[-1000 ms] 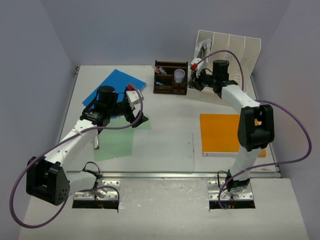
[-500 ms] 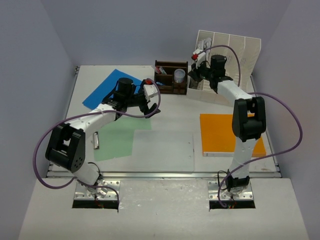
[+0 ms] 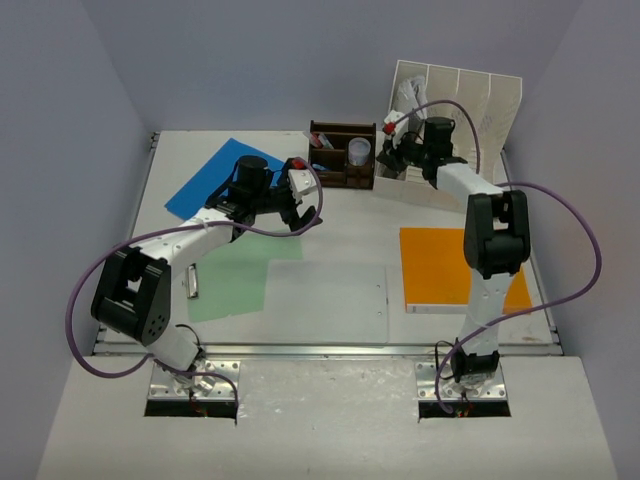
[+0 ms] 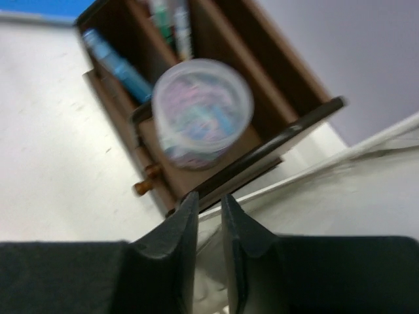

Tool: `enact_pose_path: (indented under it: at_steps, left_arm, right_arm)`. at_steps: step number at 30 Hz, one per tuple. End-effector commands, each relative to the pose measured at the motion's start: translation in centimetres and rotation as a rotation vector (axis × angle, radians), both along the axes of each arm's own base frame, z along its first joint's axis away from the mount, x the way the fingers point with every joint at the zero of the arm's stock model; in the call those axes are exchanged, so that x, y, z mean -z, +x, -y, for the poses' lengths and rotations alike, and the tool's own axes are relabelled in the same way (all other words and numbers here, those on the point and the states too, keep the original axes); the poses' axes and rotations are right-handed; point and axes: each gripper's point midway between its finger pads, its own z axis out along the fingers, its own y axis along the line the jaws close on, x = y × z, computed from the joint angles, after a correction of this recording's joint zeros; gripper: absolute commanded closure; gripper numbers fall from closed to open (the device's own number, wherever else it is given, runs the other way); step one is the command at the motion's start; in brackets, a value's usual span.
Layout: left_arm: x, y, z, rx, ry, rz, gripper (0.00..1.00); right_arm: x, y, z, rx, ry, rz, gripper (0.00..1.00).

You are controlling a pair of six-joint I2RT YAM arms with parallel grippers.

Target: Organize the desk

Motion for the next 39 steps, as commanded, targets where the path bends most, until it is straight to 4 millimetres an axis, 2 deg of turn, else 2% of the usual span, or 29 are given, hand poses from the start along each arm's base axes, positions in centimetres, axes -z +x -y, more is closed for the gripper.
enact_pose_path:
  at_steps: [1, 5, 8, 10, 13, 17, 19, 21, 23, 25, 33, 39]
  left_arm:
    - [-2.2, -0.1, 0.2, 0.017, -0.023, 0.088, 0.00]
    - [-2.1, -0.3, 0.0, 0.013, -0.019, 0.083, 0.00]
    - [-2.0, -0.5, -0.1, 0.010, -0.016, 0.078, 0.00]
    - [-2.0, -0.6, -0.2, 0.003, -0.015, 0.075, 0.00]
    - [-1.8, -0.8, -0.4, -0.009, -0.012, 0.067, 0.00]
    - [-1.4, -0.9, -0.7, -0.022, -0.006, 0.062, 0.00]
    - [-1.4, -0.8, -0.8, -0.031, -0.006, 0.060, 0.00]
    - [-1.4, -0.8, -0.9, -0.037, -0.005, 0.060, 0.00]
    - [-1.3, -0.8, -1.0, -0.044, -0.002, 0.062, 0.00]
    - [-1.3, -0.7, -1.2, -0.051, 0.000, 0.067, 0.00]
    - [-1.1, -0.8, -1.7, -0.065, 0.003, 0.073, 0.00]
    - [-1.1, -0.9, -1.9, -0.070, -0.003, 0.069, 0.00]
  right_arm:
    - [-2.3, -3.8, -1.3, -0.218, -0.027, 0.004, 0.72]
    - [-2.4, -5.1, -1.3, -0.234, -0.031, -0.032, 0.68]
    - [-4.2, -5.3, -0.8, -0.161, -0.008, 0.008, 0.75]
    - [-3.8, -5.3, 0.3, -0.031, 0.024, -0.015, 0.85]
    - [-3.8, -5.3, 1.6, 0.163, 0.080, -0.051, 0.91]
    - [-4.7, -3.9, 3.9, 0.449, 0.124, 0.018, 0.73]
    - [-5.7, -3.1, 4.4, 0.546, 0.157, 0.035, 0.71]
    - [-6.5, -2.5, 3.8, 0.626, 0.180, 0.031, 0.69]
    - [-6.2, -2.3, 3.1, 0.655, 0.195, -0.012, 0.64]
    - [-6.7, -1.8, 2.3, 0.652, 0.236, -0.025, 0.59]
    - [-6.1, -1.0, 0.2, 0.665, 0.282, -0.087, 0.50]
    - [-5.2, 0.8, 2.1, 0.830, 0.234, -0.071, 0.52]
